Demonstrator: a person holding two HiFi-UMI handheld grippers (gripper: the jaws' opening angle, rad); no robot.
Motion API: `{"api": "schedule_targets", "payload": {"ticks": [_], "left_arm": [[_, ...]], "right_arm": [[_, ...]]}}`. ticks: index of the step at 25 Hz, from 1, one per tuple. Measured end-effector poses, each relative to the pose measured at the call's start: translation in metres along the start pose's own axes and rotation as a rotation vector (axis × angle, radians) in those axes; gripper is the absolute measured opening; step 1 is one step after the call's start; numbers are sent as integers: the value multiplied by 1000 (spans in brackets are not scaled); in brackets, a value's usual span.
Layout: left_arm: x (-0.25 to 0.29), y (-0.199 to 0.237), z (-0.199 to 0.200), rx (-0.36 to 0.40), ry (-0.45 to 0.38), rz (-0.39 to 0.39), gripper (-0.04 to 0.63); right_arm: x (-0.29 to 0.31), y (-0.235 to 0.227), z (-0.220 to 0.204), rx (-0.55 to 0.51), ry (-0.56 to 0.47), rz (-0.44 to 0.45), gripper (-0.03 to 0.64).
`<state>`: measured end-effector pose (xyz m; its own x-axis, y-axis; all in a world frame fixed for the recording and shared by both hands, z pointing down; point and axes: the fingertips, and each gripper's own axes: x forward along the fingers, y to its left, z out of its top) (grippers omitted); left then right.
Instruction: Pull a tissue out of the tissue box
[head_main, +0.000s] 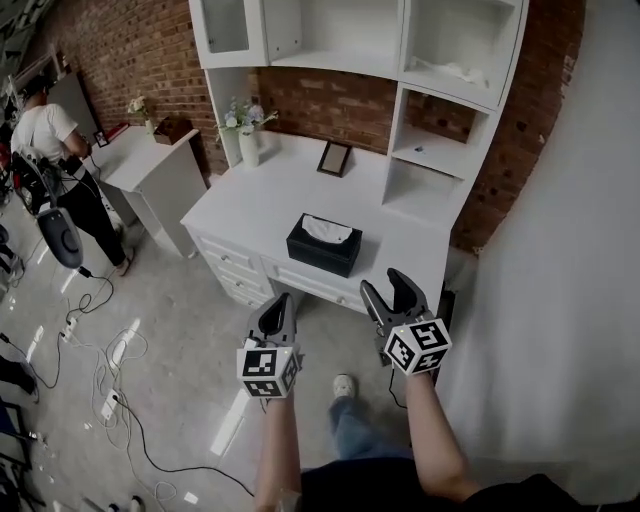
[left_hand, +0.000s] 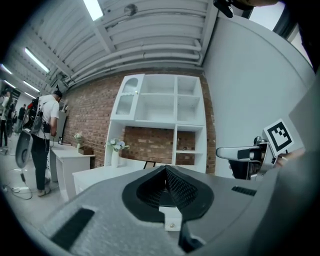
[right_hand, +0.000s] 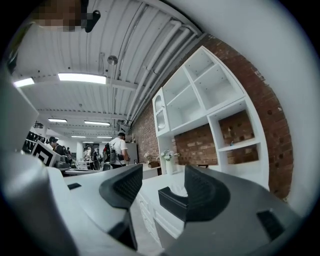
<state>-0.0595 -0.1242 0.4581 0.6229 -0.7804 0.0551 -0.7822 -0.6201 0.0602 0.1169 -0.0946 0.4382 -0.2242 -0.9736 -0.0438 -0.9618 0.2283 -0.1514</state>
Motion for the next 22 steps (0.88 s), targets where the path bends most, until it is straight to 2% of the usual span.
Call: {"api": "schedule_targets", "payload": {"ticks": [13,22], "left_arm": [[174,82,8,1,51,98,6],[226,122,12,12,59,168,7]], "right_arm": [[173,-102,-23,36,103,76,242],[235,-128,-35,43,149,132,242]]}}
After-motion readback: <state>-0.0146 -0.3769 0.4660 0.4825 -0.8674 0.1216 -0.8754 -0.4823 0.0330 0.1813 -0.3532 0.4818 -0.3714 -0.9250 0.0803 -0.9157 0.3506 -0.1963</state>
